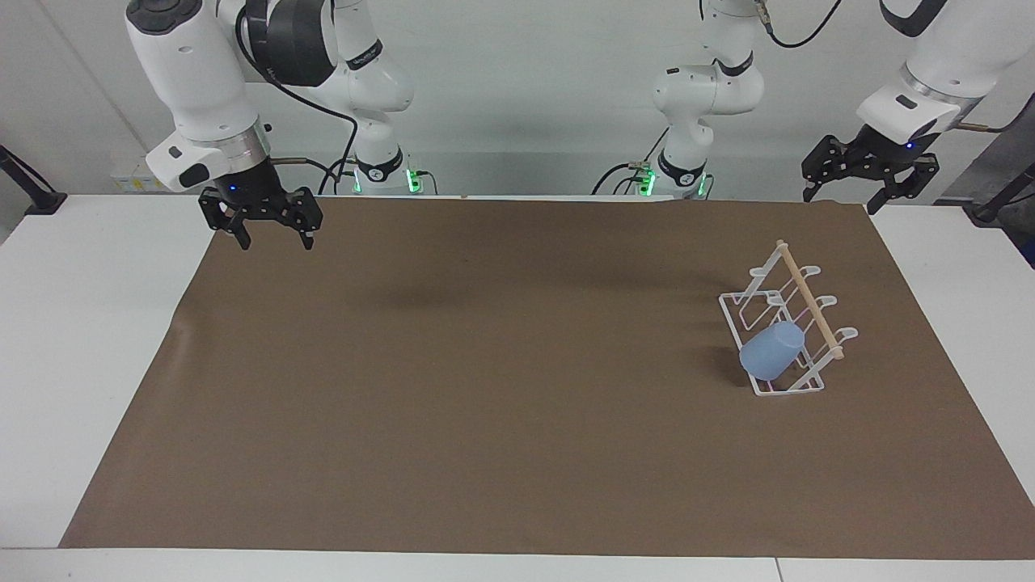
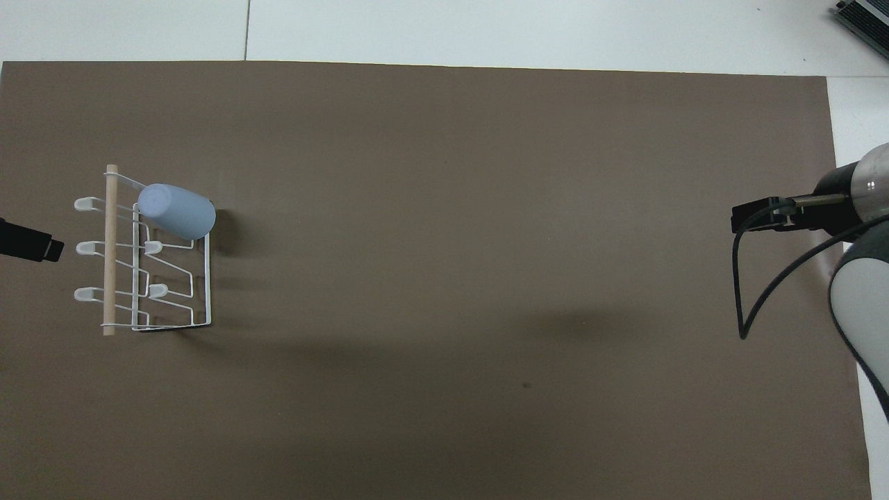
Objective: Hang cup on cup holder
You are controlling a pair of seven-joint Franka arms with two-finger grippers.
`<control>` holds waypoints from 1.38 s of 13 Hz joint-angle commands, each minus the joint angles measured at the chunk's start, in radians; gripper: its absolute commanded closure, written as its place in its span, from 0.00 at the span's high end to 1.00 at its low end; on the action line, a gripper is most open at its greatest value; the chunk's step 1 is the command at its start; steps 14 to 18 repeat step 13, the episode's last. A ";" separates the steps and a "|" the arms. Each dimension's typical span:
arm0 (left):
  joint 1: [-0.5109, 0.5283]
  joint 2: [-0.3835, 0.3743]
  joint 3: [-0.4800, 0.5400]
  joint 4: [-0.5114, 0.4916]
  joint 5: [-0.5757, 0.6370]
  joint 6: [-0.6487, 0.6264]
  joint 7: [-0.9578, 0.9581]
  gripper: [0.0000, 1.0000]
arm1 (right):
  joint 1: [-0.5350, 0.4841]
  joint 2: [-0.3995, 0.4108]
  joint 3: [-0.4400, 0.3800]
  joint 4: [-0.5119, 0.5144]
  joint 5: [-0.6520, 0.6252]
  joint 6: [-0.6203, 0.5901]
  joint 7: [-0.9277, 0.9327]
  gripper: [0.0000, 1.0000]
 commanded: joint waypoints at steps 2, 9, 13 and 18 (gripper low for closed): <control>-0.002 -0.012 0.011 0.005 -0.010 -0.002 -0.035 1.00 | -0.017 -0.023 0.010 -0.024 0.000 0.006 -0.022 1.00; -0.011 -0.015 0.004 0.005 0.018 -0.027 -0.133 1.00 | -0.017 -0.023 0.010 -0.024 0.000 0.006 -0.022 1.00; -0.008 -0.016 0.003 0.003 0.019 -0.022 -0.130 1.00 | -0.017 -0.023 0.010 -0.024 0.000 0.006 -0.022 1.00; -0.008 -0.016 0.003 0.003 0.019 -0.022 -0.130 1.00 | -0.017 -0.023 0.010 -0.024 0.000 0.006 -0.022 1.00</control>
